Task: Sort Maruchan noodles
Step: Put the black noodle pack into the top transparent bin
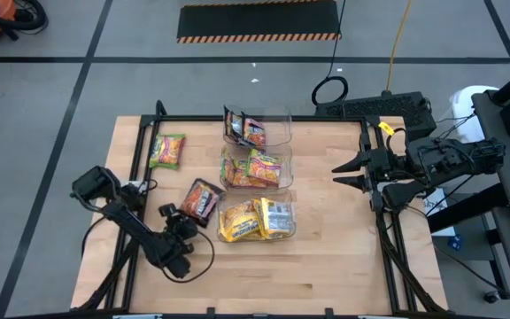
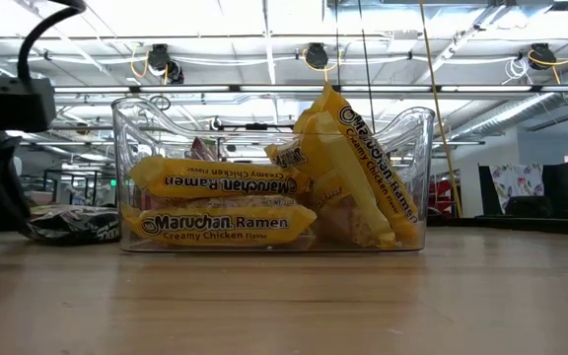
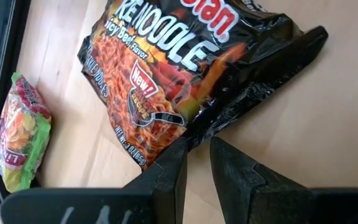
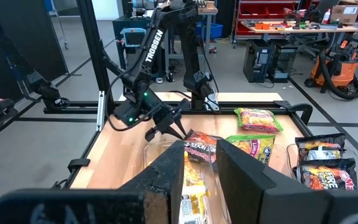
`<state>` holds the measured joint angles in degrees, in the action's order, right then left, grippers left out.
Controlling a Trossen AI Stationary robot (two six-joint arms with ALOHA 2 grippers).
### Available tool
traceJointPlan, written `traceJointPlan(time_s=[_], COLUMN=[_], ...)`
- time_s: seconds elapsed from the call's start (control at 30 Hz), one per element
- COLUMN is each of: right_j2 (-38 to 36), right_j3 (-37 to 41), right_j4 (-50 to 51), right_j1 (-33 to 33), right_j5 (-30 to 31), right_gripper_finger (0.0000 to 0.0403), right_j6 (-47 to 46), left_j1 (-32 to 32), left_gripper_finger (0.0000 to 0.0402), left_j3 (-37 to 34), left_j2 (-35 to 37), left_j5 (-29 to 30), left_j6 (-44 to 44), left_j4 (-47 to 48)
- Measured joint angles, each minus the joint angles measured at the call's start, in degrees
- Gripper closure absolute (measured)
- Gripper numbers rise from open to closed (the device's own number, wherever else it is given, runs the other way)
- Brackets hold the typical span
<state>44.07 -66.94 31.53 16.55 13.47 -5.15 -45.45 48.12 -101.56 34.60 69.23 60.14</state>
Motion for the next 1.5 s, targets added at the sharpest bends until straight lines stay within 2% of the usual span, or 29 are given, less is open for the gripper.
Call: traceJointPlan(time_s=[0.23, 0.4, 0.57, 1.0, 1.2, 1.5], right_j2=[0.0, 0.0, 0.0, 0.0, 0.0, 0.0], right_j3=[0.0, 0.0, 0.0, 0.0, 0.0, 0.0], right_j4=[0.0, 0.0, 0.0, 0.0, 0.0, 0.0], right_j1=[0.0, 0.0, 0.0, 0.0, 0.0, 0.0], right_j5=[0.0, 0.0, 0.0, 0.0, 0.0, 0.0], right_gripper_finger=[0.0312, 0.0312, 0.0312, 0.0312, 0.0312, 0.0312], right_j6=[0.0, 0.0, 0.0, 0.0, 0.0, -2.1], left_j1=[1.2, 1.2, 1.2, 1.2, 0.9, -1.8], left_gripper_finger=[0.0323, 0.0323, 0.0323, 0.0323, 0.0323, 0.0323], left_j3=[0.0, 0.0, 0.0, 0.0, 0.0, 0.0], left_j2=[0.0, 0.0, 0.0, 0.0, 0.0, 0.0], left_j5=[0.1, 0.0, 0.1, -0.1, -0.8, 1.4], left_j6=[0.1, 2.0, -0.9, -10.8, -11.0, -14.9], left_j4=[-0.7, -6.9, -11.1, -9.1, -2.8, -0.8])
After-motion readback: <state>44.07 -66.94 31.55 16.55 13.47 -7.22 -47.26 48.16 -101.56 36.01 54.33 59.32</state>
